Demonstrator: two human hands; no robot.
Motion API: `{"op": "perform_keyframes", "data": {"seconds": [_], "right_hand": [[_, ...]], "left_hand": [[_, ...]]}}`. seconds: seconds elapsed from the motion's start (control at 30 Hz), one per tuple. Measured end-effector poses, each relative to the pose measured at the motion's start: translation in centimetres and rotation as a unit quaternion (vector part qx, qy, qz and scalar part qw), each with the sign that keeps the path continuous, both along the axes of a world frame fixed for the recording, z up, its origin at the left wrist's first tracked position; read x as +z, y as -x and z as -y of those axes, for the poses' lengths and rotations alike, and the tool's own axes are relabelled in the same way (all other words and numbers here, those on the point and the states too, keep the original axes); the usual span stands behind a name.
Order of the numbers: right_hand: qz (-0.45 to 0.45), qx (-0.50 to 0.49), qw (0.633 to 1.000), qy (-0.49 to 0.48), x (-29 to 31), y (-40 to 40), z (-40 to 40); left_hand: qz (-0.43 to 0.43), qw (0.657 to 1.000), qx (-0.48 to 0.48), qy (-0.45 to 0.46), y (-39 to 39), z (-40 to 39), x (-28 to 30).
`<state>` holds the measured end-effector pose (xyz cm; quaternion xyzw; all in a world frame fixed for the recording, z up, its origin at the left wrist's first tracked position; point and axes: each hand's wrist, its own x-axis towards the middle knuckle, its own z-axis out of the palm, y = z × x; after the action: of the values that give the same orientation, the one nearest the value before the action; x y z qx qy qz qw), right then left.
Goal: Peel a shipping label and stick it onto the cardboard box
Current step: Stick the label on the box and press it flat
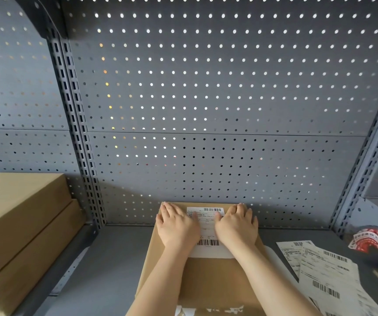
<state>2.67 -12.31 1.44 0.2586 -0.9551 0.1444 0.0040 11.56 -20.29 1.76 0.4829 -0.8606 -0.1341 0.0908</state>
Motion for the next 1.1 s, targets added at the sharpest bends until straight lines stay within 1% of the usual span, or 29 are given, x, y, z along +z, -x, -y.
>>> {"op": "perform_keyframes", "data": {"seconds": [0.27, 0.37, 0.5, 0.7, 1.1], "right_hand": [[0.000, 0.023, 1.000, 0.006, 0.0, 0.4, -0.8], [0.010, 0.035, 0.999, 0.003, 0.1, 0.5, -1.1], [0.016, 0.024, 1.000, -0.003, 0.4, 0.1, -1.3], [0.016, 0.002, 0.999, -0.035, 0.0, -2.0, -1.6], [-0.001, 0.016, 0.999, -0.046, -0.2, -2.3, -2.2]], "left_hand": [[-0.027, 0.999, -0.029, -0.012, -0.7, 0.6, 0.0], [-0.054, 0.998, -0.036, -0.026, -1.1, 1.1, 0.1], [-0.078, 0.996, -0.034, -0.016, -1.2, 0.6, 0.1], [-0.015, 0.999, -0.043, 0.014, -1.5, -1.5, -0.1], [0.017, 0.996, -0.082, 0.013, -2.0, -1.2, -0.3]]}}
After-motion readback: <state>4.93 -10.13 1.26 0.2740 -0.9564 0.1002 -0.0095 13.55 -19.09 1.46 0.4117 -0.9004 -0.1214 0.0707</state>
